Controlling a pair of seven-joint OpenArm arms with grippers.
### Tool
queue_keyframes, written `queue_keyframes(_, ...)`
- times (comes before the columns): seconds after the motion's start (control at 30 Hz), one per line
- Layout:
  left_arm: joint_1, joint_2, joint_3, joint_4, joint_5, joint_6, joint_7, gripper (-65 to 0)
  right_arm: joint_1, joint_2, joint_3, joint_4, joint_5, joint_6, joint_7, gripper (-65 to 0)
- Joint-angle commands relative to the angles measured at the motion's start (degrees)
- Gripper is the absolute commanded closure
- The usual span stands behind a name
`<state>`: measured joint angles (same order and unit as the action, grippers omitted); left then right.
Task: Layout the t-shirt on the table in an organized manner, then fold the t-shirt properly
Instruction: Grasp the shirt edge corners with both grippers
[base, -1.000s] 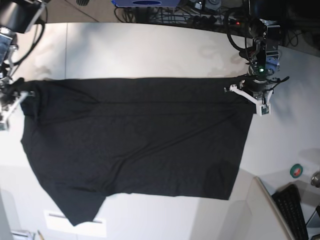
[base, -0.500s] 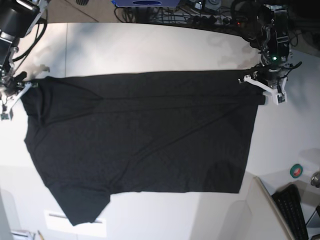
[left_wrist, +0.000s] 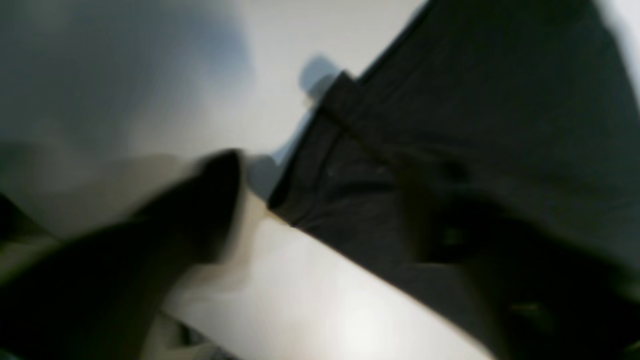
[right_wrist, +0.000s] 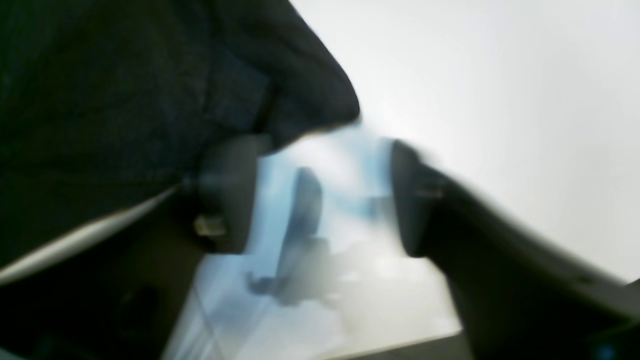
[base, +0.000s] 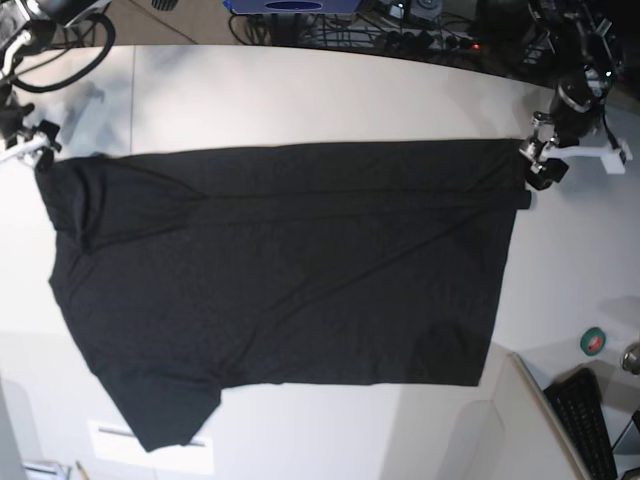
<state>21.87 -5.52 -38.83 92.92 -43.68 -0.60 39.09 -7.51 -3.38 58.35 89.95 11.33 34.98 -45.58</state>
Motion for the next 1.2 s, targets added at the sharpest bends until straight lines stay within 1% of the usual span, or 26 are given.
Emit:
queue_keyframes(0.0,0.59,-0.33,-0.34,-1.1,-3.04,-1.55,-0.28,-62.5,-0.1,0.43,0.86,0.29,2.51,1.28,0.62,-45.2)
queue_keyframes(0.03,0.59,-0.5,-0.34,-2.77,-4.8,-2.17,-0.28,-65.0,-0.45,0.43,1.3,0.03,4.01,2.34,0.53,-44.7)
queue_keyframes(0.13,-0.73,-0.94,-0.16,-7.17,-5.24,-3.49,-0.28,-64.5,-0.98,0.08,1.65,0.03,4.97,4.71,0.35,-40.4)
queue_keyframes(0.23,-2.66,-0.94,-0.16,-11.12,-5.24,-4.98,-0.28,-61.9,-0.98,-0.01,1.74,-1.38,5.06,4.8,0.35,-39.6)
queue_keyframes(0.37,-5.38,-0.85,-0.16,-14.38,-5.24,-5.07,-0.28,-60.1,0.34,0.43,1.92,-7.01,5.06,4.8,0.62,-39.6)
queue_keyframes(0.5,-7.23,-0.85,-0.07,-15.96,-5.24,-5.07,-0.28,-60.1,4.3,0.52,7.37,-13.07,5.06,4.8,0.62,-39.2)
queue_keyframes(0.63,-8.64,-1.21,-0.07,-19.74,-5.24,-5.07,-0.28,-60.1,7.9,3.68,8.95,-20.81,5.06,4.8,1.06,-39.2)
queue_keyframes(0.73,-9.34,-1.21,-0.07,-21.5,-5.24,-5.16,-0.28,-59.9,9.84,6.23,8.95,-27.58,5.06,4.8,4.22,-39.0)
queue_keyframes(0.83,-9.52,-1.21,-0.07,-22.2,-5.24,-5.16,-0.37,-59.9,10.72,7.46,8.95,-32.41,5.15,4.8,6.95,-39.0)
queue_keyframes(0.93,-9.52,-1.38,3.09,-22.2,-5.24,-5.16,-0.54,-58.7,10.98,7.73,8.95,-33.73,5.15,4.8,7.56,-38.9)
queue_keyframes(0.97,-9.52,-1.73,4.32,-22.2,-5.24,-5.16,-0.54,-55.6,11.07,7.73,8.95,-33.82,5.15,4.8,7.56,-38.9)
queue_keyframes(1.0,-9.52,-1.91,5.29,-22.2,-5.24,-5.16,-0.54,-50.2,11.42,7.73,8.95,-33.91,5.15,4.8,7.56,-37.8)
queue_keyframes(1.03,-9.6,-2.0,6.08,-22.29,-5.24,-5.16,-0.54,-43.3,11.77,7.73,8.95,-34.0,5.15,4.8,7.56,-34.8)
queue_keyframes(1.07,-9.78,-2.0,6.61,-22.29,-5.24,-5.16,-0.54,-36.2,11.95,7.73,8.95,-34.0,5.15,4.8,7.56,-30.3)
queue_keyframes(1.1,-10.31,-2.0,6.78,-22.29,-5.24,-5.16,-0.54,-28.3,11.95,7.73,8.95,-34.0,5.15,4.8,7.56,-24.5)
queue_keyframes(1.17,-10.75,-2.0,6.78,-22.81,-5.24,-5.16,-0.54,-8.2,12.12,7.73,8.95,-34.0,5.15,4.8,7.65,-6.6)
